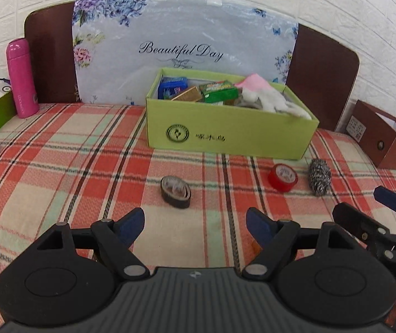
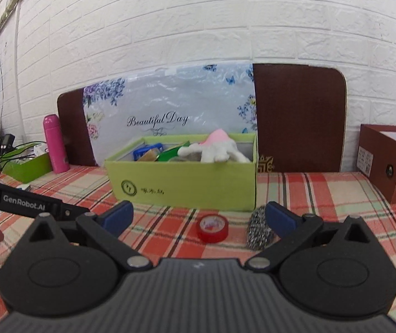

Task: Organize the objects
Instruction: 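Grasp the small tan box with the right tool while the left tool grasps the black tape roll, then carry the tan box and black tape into the lime-green box and release both, then return the left tool and grasp the red tape roll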

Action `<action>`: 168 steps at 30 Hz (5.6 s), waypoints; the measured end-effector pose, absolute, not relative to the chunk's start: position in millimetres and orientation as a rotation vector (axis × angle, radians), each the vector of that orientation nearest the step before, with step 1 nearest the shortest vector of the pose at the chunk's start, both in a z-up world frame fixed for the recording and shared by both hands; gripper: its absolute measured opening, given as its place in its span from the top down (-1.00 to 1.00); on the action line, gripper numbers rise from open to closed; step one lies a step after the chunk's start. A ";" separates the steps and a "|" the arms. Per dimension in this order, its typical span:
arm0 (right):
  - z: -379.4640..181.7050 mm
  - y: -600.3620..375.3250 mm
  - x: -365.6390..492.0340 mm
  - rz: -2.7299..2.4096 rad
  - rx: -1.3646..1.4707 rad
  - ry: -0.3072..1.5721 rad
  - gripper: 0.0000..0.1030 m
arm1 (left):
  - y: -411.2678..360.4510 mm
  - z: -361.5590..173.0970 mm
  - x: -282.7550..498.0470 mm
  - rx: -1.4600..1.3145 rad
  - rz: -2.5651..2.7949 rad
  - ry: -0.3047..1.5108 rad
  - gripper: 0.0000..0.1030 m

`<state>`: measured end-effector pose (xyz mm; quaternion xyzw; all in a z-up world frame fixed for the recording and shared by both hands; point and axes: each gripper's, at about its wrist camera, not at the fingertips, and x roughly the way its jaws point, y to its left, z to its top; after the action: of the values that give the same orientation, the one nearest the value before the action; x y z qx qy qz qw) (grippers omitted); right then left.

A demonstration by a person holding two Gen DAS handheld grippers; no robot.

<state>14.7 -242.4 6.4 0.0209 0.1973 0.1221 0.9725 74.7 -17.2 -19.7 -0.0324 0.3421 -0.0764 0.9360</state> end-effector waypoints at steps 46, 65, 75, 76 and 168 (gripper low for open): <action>-50.9 -228.2 -0.7 0.282 -0.003 0.647 0.41 | -23.9 -69.2 93.0 -0.104 -0.317 0.815 0.07; -48.7 -223.8 4.4 0.292 -0.003 0.652 0.41 | -23.8 -61.9 97.5 -0.146 -0.317 0.795 0.29; -10.1 -224.0 11.9 0.327 -0.003 0.547 0.42 | -29.3 -11.7 94.4 -0.123 -0.393 0.666 0.29; -5.1 -223.6 14.1 0.333 -0.007 0.532 0.42 | -30.1 -6.0 96.0 -0.115 -0.397 0.650 0.29; -48.5 -320.8 13.2 0.032 0.089 0.574 -1.00 | -156.6 -71.3 182.7 0.053 -0.367 0.705 -0.33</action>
<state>13.2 -320.8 -48.5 0.0437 0.2832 0.0158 0.9579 182.7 -156.6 -71.3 0.0256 0.3433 -0.1786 0.9217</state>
